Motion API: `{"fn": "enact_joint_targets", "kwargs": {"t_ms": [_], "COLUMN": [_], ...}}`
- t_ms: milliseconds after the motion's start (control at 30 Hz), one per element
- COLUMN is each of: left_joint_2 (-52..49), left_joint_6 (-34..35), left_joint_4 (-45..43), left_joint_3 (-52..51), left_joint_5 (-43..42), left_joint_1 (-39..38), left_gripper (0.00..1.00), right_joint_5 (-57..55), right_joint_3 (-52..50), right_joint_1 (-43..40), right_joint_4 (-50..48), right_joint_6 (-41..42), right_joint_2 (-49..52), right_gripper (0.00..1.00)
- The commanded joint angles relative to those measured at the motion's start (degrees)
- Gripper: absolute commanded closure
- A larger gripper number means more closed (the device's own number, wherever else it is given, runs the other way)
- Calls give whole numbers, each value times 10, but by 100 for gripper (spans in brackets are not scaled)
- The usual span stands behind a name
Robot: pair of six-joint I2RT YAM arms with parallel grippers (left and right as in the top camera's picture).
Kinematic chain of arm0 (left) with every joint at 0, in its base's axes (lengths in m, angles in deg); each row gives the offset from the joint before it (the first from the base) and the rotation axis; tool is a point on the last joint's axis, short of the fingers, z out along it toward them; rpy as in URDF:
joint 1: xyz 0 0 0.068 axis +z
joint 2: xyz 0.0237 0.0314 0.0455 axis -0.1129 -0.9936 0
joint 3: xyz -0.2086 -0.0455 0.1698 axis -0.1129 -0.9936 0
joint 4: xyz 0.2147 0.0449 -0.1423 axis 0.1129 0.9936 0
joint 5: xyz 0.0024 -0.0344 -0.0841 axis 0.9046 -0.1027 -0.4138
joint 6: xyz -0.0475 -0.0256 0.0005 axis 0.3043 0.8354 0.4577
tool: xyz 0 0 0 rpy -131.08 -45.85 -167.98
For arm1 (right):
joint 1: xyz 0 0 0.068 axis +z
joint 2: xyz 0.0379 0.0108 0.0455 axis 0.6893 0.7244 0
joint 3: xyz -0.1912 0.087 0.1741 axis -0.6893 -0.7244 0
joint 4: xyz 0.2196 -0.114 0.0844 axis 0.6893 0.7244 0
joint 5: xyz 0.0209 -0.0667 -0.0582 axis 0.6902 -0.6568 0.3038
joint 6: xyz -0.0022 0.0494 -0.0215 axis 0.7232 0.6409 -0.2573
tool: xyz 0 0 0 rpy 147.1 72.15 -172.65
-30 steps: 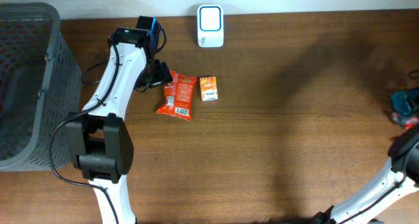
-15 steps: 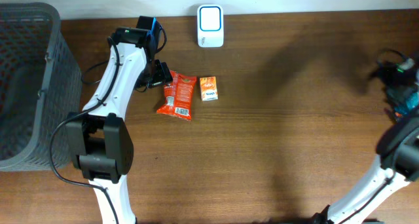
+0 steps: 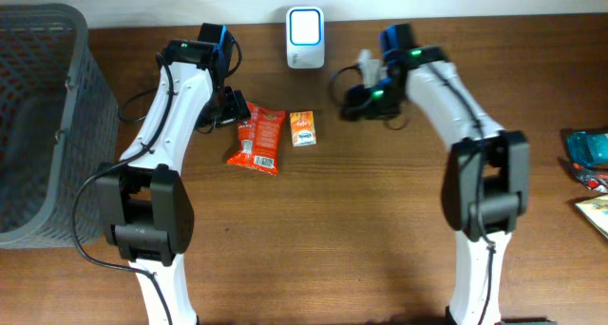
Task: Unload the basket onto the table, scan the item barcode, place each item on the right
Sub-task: 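Grasp the small orange snack packet with the right gripper and lift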
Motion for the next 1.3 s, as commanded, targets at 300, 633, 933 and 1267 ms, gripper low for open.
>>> {"fn": "enact_joint_targets", "kwargs": {"t_ms": [300,633,933,1267], "left_joint_2": [10,10,10,10], "left_joint_6": [5,5,5,5], "left_joint_4": [1,1,1,1], "left_joint_3": [-1,-1,-1,-1], "left_joint_5": [8,8,7,8], "left_joint_1": [0,0,0,0], "left_gripper": [1,1,1,1], "right_joint_5": [58,56,124,515], "right_joint_3": [-5,-5,-5,-4], "right_joint_1": [61,63,64,-23], "right_joint_4": [-109,-115,-96,-73], "right_joint_6": [98,141,171,88], "right_joint_2": [75,117,117,116], "right_gripper": [37,70,96,96]}}
